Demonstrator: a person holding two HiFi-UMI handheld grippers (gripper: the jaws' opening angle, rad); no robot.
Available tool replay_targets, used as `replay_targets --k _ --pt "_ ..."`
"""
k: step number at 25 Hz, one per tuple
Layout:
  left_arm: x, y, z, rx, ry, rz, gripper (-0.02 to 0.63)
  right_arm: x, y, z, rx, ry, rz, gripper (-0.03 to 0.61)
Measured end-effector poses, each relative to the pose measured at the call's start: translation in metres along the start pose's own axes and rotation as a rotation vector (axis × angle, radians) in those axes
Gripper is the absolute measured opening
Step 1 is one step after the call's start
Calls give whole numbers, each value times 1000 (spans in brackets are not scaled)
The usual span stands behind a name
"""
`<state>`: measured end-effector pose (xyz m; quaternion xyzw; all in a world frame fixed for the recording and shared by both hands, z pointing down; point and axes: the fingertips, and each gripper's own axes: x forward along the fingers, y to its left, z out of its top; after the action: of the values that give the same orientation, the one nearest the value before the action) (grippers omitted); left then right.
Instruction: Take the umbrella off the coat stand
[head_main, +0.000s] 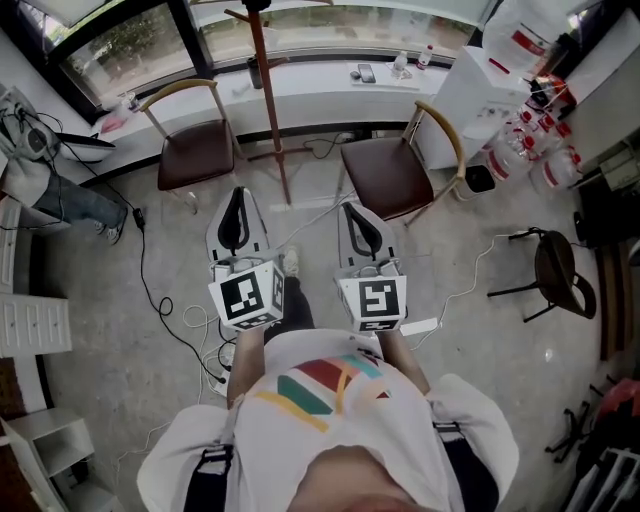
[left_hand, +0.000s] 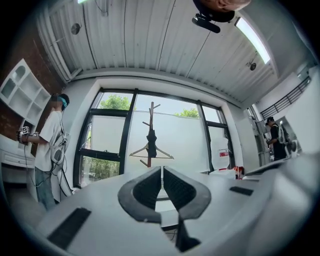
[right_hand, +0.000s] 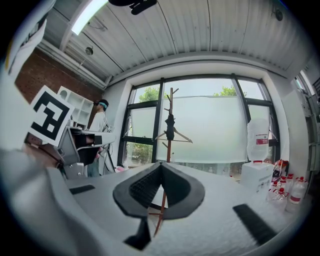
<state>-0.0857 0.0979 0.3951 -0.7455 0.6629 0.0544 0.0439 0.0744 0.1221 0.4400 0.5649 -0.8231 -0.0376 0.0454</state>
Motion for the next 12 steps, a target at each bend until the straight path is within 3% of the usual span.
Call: replay_targets --k 12 --pt "109 46 -28 -47 31 -27 12 122 -1 1 -4 41 -1 0"
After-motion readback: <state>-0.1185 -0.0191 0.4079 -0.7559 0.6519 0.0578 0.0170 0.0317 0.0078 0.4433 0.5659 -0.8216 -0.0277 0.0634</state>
